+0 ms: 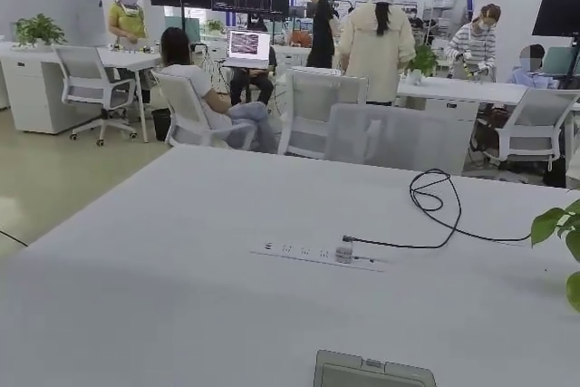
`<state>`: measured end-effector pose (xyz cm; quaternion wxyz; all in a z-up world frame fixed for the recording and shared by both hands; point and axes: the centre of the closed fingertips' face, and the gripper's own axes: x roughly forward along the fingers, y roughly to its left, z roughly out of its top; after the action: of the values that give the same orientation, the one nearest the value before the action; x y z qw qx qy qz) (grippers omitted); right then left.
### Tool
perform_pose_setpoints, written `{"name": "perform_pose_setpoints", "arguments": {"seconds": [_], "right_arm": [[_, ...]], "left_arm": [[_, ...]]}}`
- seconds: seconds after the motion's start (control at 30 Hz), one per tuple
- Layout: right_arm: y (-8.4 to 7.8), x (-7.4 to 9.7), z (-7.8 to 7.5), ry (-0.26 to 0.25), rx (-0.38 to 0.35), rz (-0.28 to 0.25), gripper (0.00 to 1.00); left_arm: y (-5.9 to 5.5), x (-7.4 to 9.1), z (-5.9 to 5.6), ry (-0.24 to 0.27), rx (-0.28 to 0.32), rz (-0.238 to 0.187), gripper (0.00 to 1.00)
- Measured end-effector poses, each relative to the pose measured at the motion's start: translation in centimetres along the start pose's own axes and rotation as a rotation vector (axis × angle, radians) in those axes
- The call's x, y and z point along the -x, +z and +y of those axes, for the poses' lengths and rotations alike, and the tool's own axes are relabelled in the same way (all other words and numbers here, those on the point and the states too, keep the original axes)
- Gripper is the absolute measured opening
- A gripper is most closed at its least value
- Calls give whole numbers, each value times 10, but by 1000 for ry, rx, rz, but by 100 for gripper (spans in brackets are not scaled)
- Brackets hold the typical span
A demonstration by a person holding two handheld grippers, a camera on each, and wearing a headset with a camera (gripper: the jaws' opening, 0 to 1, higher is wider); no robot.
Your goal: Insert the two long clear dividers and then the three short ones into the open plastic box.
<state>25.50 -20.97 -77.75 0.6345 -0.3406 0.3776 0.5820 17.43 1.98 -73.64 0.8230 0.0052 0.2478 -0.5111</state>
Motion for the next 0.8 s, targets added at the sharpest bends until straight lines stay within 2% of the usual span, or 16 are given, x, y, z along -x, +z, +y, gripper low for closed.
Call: {"name": "perform_pose_setpoints", "arguments": {"seconds": [0.2,0.3,0.37,0.53,0.6,0.67,0.8], "right_arm": [[-42,3,-2,12,12,82,50],[-56,3,-4,15,6,107,51],[-69,1,-7,13,21,145,51],[-89,-4,-10,25,35,200,51],[-94,-6,-12,23,55,225,50],[-103,-7,-13,29,102,274,50],[-115,-14,-12,47,121,312,49]], "left_arm": [[1,1,2,5,9,-4,100],[1,0,3,4,9,-3,100],[1,0,3,5,11,-4,100],[0,1,3,8,14,0,100],[0,2,4,12,19,-2,100],[0,2,4,13,21,-1,100],[-1,3,5,17,24,1,100]]}}
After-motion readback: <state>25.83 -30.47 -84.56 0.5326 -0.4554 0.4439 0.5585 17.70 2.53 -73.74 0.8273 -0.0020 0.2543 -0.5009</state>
